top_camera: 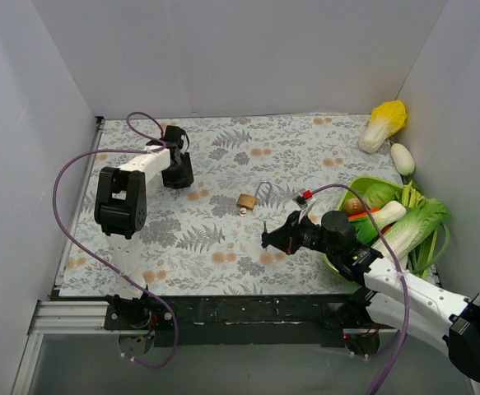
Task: Unlock with the key
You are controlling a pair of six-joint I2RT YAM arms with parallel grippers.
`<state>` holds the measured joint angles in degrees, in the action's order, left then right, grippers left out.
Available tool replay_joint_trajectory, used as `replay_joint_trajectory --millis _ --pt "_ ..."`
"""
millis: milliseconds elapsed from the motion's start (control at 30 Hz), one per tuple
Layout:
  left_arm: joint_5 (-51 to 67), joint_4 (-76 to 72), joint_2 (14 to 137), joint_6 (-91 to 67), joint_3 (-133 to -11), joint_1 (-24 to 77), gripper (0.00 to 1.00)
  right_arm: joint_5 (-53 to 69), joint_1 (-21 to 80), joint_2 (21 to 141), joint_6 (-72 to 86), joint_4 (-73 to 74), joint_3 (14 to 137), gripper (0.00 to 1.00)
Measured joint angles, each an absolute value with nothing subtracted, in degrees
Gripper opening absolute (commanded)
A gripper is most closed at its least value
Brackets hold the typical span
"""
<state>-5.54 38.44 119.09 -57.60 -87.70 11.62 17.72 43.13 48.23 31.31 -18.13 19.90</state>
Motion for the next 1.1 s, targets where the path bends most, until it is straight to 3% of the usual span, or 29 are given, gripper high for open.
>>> replay_joint_trajectory --millis 67,100,167,433,733,900,1100 --pt "-5.21 38.15 119.09 -57.58 -87.55 11.42 0.22 17.50 43.13 48.29 31.20 -18.00 19.92 0.01" --pt "-5.04 37.82 119.02 -57.54 -87.37 11.33 0.09 17.21 43.13 48.47 31.00 -17.91 20.01 0.01" --pt "-4.71 36.91 118.69 -57.39 -86.74 11.20 0.00 16.62 43.13 49.15 30.55 -17.50 20.27 0.01" --pt "3.25 24.25 110.30 -60.31 -72.82 10.00 0.00 16.03 44.95 58.39 29.82 -16.73 25.21 0.01" --pt "15.97 14.04 93.38 -70.32 -50.04 10.52 0.00 16.82 53.63 80.03 32.45 -18.96 40.38 0.01" --pt "18.55 9.54 84.93 -75.20 -43.48 10.68 0.00 18.24 54.54 91.26 33.67 -19.92 49.54 0.01" --pt "20.78 4.32 83.46 -78.85 -42.92 10.72 0.00 18.59 54.54 98.72 34.59 -19.75 54.48 0.01"
